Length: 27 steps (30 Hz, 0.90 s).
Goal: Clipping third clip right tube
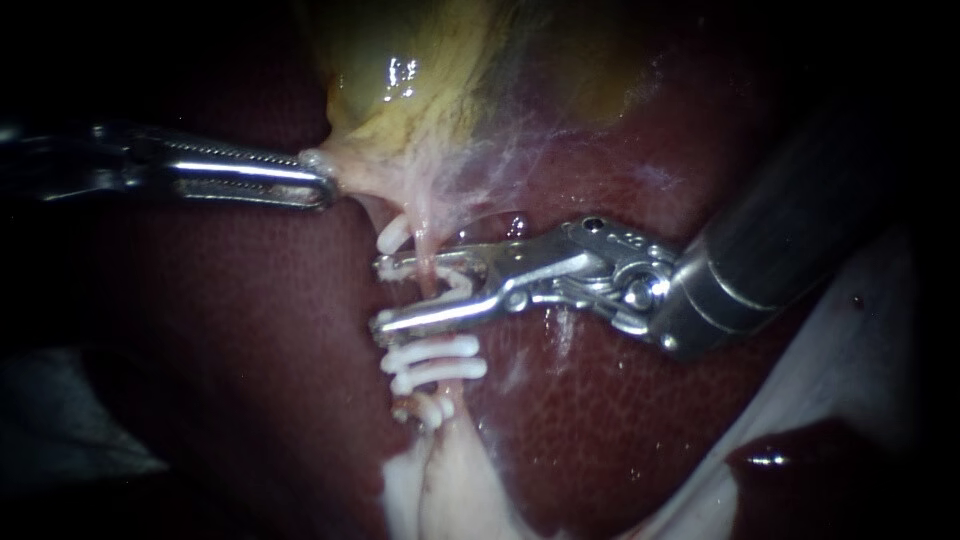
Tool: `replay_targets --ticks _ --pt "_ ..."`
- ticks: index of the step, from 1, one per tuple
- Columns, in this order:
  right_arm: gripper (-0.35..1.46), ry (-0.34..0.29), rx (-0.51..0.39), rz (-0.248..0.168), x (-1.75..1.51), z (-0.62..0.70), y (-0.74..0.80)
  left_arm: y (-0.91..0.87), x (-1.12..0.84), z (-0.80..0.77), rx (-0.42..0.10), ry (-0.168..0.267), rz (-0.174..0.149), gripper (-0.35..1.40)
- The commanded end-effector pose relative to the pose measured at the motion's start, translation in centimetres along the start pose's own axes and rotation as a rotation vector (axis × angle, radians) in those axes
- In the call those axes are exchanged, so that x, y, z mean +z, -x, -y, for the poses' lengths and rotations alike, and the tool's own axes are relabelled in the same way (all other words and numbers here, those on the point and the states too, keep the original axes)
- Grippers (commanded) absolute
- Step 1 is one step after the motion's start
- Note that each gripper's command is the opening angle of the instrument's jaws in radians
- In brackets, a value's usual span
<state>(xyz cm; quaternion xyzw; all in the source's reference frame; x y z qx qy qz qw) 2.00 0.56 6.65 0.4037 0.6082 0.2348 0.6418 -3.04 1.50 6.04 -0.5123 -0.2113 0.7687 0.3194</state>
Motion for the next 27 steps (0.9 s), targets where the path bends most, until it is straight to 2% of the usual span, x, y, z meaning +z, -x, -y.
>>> replay_targets --ticks 1,6,11,16,21,27 --pt "0.47 -0.003 0.002 -0.002 -0.02 0.04 -0.05 0.00 0.00 0.00 0.000 0.000 0.000 -0.35" --pt "0.40 -0.011 0.013 -0.009 -0.11 0.17 -0.22 0.00 0.00 0.00 0.000 0.000 0.000 -0.35" --pt "0.27 -0.005 0.015 -0.013 -0.15 0.20 -0.26 0.00 0.00 0.00 0.000 0.000 0.000 -0.35" --pt "-0.04 -0.007 0.015 -0.012 -0.18 0.22 -0.25 0.00 0.00 0.00 0.000 0.000 0.000 -0.35" --pt "-0.34 -0.008 0.052 -0.012 -0.21 0.23 -0.27 0.00 0.00 0.00 0.000 0.000 0.000 -0.35" --pt "-0.35 0.008 0.069 -0.021 -0.24 0.24 -0.26 0.00 0.00 0.00 0.000 0.000 0.000 -0.35"
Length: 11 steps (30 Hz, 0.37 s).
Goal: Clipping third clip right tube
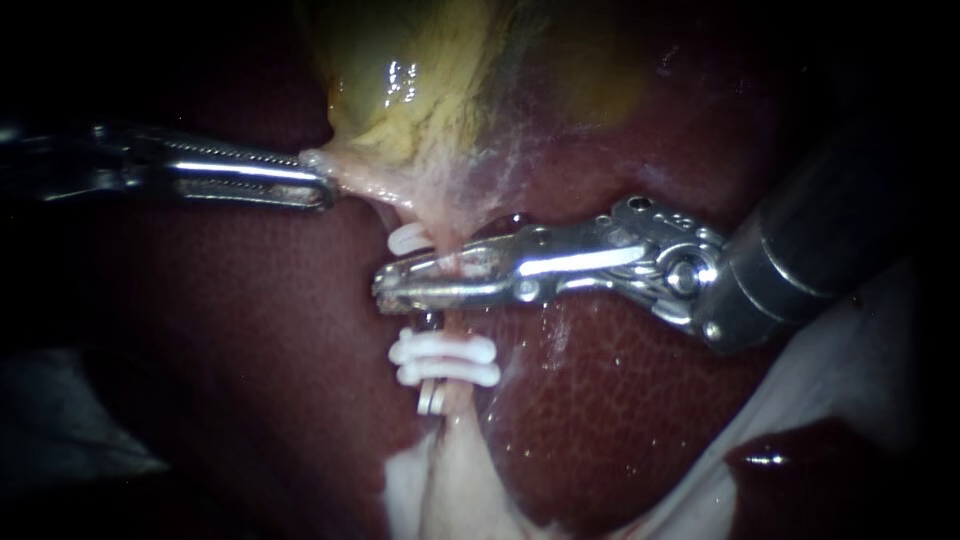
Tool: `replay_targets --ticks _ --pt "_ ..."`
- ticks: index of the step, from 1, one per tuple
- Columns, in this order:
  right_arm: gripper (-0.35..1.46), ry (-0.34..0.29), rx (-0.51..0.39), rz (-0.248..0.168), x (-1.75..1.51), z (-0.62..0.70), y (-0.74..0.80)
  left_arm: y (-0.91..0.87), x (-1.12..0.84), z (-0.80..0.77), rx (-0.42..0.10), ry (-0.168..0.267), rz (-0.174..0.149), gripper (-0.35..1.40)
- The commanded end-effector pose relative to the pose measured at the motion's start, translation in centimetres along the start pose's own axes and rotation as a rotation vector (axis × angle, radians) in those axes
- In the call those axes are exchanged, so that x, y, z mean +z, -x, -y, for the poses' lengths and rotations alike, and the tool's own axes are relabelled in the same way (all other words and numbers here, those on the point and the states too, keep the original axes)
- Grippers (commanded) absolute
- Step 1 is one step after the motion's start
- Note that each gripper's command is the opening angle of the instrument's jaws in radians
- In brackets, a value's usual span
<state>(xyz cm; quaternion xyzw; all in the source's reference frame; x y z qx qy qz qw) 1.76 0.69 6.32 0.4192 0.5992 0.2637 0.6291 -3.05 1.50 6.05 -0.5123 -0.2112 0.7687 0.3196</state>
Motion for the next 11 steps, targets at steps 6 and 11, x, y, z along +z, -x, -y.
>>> replay_targets --ticks 6,11 --pt "-0.35 0.002 0.000 0.008 0.01 0.00 0.00 0.00 0.00 0.00 0.000 0.000 0.000 -0.35" --pt "-0.35 0.003 -0.001 0.008 0.01 -0.02 0.01 0.00 0.01 0.00 0.000 0.000 0.000 -0.35"
